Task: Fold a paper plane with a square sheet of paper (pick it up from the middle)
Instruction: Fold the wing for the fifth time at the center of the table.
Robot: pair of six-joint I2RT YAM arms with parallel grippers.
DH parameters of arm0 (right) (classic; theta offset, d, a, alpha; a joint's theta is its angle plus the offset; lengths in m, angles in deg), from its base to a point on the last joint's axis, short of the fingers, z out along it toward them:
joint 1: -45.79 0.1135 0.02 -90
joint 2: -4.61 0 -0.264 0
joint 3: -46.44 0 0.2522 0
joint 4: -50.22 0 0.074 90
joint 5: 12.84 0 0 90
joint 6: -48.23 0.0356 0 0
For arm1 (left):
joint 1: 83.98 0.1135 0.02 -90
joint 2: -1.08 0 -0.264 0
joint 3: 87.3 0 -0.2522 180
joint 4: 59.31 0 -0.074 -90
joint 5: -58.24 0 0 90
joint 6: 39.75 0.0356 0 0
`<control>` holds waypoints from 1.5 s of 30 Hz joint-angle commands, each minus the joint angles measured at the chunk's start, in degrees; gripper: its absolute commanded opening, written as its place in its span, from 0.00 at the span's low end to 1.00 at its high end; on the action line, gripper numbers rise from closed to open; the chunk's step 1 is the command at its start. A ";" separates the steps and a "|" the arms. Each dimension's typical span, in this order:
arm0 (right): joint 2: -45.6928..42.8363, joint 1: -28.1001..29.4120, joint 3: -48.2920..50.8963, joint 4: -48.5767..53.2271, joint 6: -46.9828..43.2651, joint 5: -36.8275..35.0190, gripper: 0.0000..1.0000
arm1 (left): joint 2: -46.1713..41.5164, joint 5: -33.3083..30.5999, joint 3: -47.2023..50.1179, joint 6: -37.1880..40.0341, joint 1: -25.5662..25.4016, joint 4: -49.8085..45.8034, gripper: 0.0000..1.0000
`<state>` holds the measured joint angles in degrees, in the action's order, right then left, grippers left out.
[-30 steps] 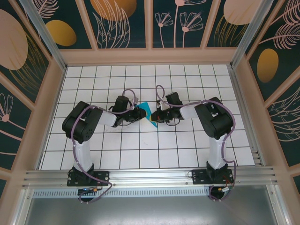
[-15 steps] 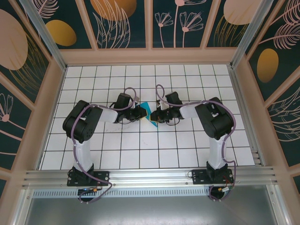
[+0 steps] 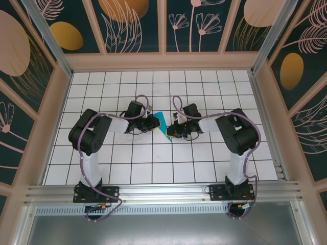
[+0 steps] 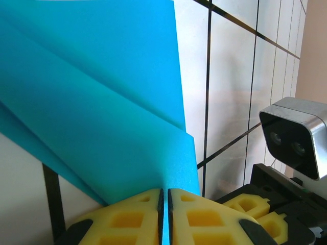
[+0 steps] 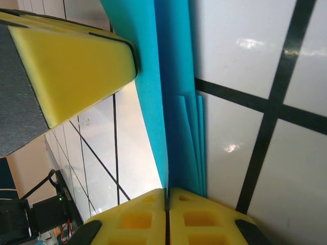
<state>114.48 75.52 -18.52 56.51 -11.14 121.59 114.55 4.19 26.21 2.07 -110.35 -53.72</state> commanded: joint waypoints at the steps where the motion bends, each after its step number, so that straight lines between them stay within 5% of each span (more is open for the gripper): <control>1: -0.95 0.52 1.19 1.93 0.74 -1.18 0.08 | 5.79 -9.08 0.46 2.31 -0.34 -5.16 0.15; 21: -2.41 1.29 2.27 4.73 0.01 -4.00 0.09 | 7.59 -12.74 -2.65 3.36 -0.35 -11.30 0.15; 30: -10.16 2.51 1.16 7.66 -0.59 -13.37 0.20 | 7.56 -13.43 -4.44 4.76 -0.34 -13.25 0.14; 36: -9.49 7.62 -3.99 12.64 -3.26 -22.05 0.20 | 8.22 -14.75 -6.17 5.25 -0.35 -15.60 0.15; 45: -4.28 9.80 -8.19 15.59 -5.06 -20.27 0.11 | 9.47 -15.55 -7.82 6.01 -0.36 -17.60 0.15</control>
<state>108.40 84.59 -25.03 68.25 -14.59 102.59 116.65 3.10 17.33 4.28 -110.52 -69.89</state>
